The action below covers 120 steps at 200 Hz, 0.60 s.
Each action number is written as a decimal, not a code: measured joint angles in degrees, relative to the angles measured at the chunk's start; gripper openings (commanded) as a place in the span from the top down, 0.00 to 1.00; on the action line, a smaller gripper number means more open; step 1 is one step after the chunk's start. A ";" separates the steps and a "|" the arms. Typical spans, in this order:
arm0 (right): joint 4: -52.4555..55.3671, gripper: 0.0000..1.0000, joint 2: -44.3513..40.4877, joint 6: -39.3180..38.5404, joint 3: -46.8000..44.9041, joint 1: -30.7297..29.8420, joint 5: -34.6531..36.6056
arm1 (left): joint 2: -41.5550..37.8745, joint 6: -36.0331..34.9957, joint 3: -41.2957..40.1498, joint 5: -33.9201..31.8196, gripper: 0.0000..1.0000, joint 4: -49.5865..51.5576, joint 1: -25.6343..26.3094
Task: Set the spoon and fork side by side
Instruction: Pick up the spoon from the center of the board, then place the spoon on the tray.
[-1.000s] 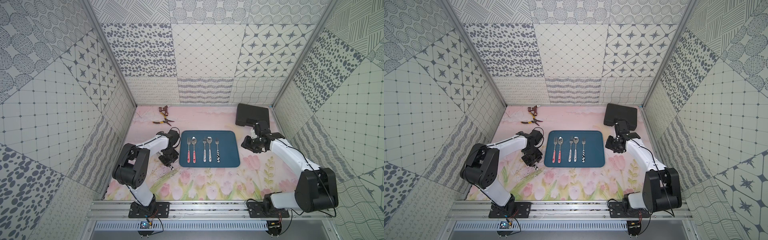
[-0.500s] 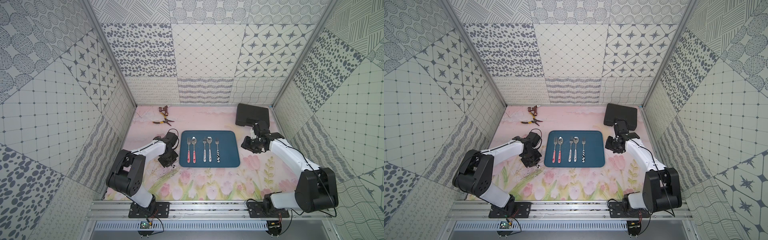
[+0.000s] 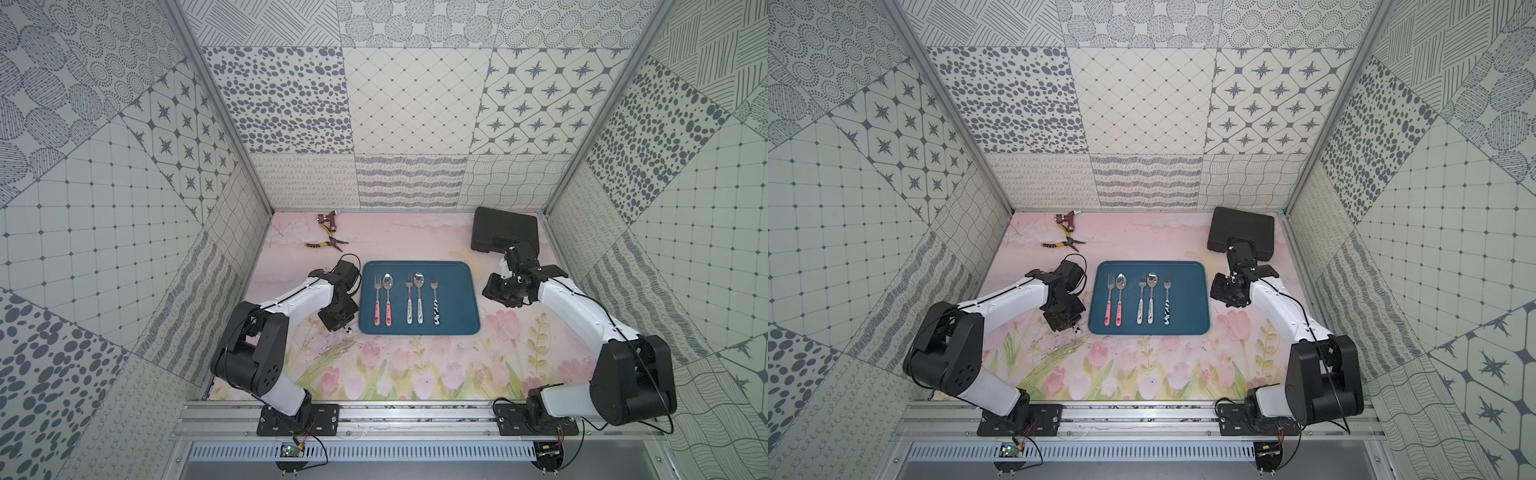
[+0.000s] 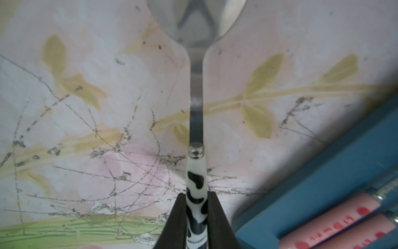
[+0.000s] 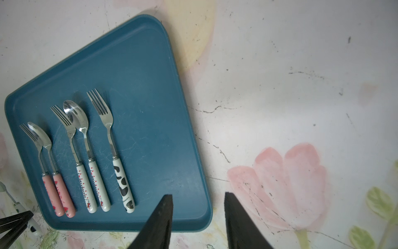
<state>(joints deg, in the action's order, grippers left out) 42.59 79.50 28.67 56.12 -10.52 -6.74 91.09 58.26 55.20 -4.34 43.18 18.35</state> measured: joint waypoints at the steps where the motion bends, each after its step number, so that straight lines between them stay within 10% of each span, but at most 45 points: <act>1: 0.00 0.56 0.00 0.00 0.00 0.00 0.00 | -0.02 -0.02 0.13 -0.09 0.91 0.11 0.07; 63: 0.17 0.56 0.00 0.35 0.02 0.57 2.01 | 2.43 -2.45 12.79 -2.47 0.90 6.88 6.73; 120: 0.50 0.56 0.02 1.70 0.44 4.35 2.75 | 21.66 -7.50 40.79 -0.13 0.90 12.04 19.56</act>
<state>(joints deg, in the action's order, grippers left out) 43.09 79.53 30.37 56.55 -6.17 -3.99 112.75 50.76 95.98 -4.47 55.22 37.91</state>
